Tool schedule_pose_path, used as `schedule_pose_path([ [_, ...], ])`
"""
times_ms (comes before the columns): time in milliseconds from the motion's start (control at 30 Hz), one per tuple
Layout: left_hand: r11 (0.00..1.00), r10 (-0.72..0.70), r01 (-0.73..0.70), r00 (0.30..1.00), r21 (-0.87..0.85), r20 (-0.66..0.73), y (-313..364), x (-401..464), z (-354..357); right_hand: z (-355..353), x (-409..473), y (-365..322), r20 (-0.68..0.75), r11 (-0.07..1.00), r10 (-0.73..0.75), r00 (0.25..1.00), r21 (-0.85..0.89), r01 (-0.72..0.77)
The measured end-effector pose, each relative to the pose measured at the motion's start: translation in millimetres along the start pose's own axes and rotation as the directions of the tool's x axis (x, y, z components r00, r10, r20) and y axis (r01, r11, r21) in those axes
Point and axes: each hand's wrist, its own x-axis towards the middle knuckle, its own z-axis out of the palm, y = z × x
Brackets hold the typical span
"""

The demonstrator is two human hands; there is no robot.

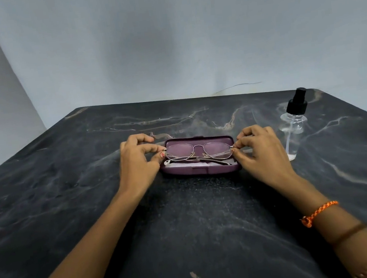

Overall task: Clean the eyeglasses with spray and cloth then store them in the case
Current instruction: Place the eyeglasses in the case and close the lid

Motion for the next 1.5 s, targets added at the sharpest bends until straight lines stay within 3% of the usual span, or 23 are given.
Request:
schedule_pose_path([
  [433,0.999,-0.041,0.039,0.993,0.025,0.111,-2,-6,-2,-8,-3,-2,0.058,0.999,0.045,0.997,-0.005,-0.045],
  [933,0.974,0.138,-0.160,0.980,0.159,0.144,1,-11,-5,-15,-5,-3,0.150,0.997,-0.022,0.989,-0.076,0.034],
  [1500,0.982,0.080,-0.105,0.985,0.159,0.155,1,-12,-6,-15,-7,-8,0.142,0.998,-0.005,0.990,-0.059,0.014],
])
